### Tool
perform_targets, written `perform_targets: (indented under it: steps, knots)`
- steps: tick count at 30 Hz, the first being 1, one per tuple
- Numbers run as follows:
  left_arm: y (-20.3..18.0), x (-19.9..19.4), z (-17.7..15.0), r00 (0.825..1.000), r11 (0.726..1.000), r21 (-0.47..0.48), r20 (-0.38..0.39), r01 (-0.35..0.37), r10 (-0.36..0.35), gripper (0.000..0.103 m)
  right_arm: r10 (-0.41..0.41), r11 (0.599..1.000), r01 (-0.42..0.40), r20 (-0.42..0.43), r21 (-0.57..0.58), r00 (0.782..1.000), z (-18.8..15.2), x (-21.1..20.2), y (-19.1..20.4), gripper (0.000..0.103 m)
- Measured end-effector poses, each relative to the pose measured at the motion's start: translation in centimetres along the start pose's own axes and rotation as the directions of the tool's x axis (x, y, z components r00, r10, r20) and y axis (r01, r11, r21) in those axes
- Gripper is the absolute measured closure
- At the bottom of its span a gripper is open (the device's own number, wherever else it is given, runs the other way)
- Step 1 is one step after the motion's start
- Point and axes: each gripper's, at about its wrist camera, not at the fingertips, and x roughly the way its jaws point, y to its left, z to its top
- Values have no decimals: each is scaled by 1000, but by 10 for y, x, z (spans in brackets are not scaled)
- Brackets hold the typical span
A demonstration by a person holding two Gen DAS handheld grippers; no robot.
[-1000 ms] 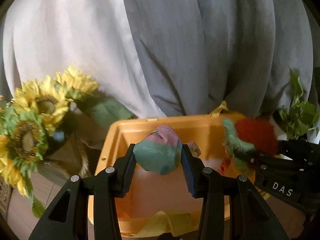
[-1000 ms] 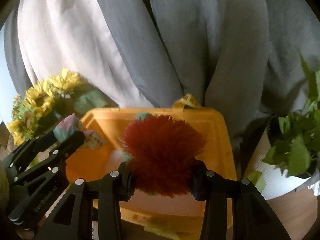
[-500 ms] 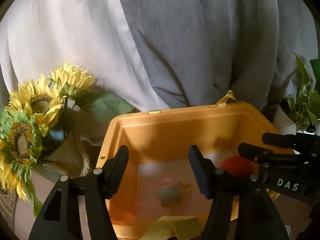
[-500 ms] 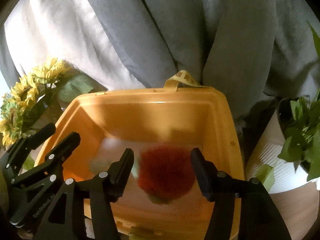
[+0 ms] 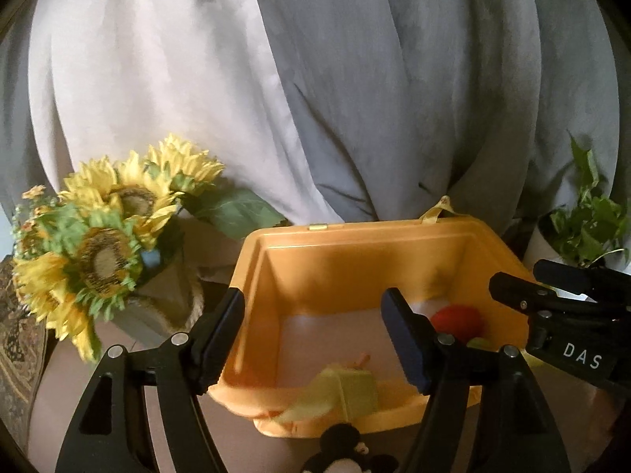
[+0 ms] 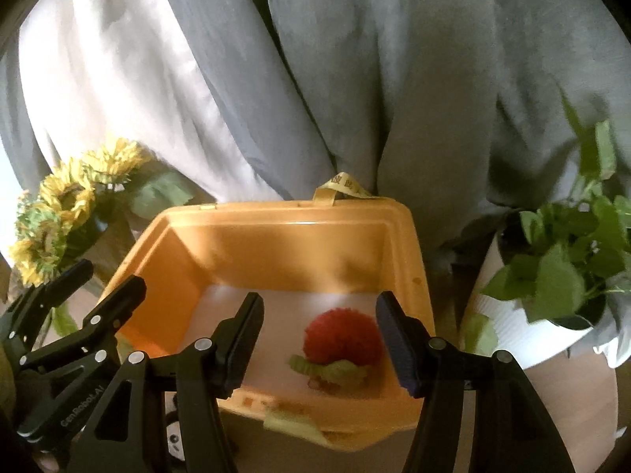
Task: Organize soft objects
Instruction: 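Open both tools to drop the plush and pom-pom into the crate, then move both open tools back toward the remaining toys on the table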
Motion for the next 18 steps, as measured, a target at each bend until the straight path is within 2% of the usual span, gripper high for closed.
perform_targets:
  steps: [8, 18]
  knots:
    - [0, -35, -10, 1000, 1000, -27, 14, 7, -7, 32, 15, 1000, -16, 44, 7, 999, -10, -35, 3, 42]
    - [-2, -79, -32, 998, 998, -48, 38, -50, 52, 32, -19, 1000, 20, 82, -5, 996, -35, -69, 5, 42]
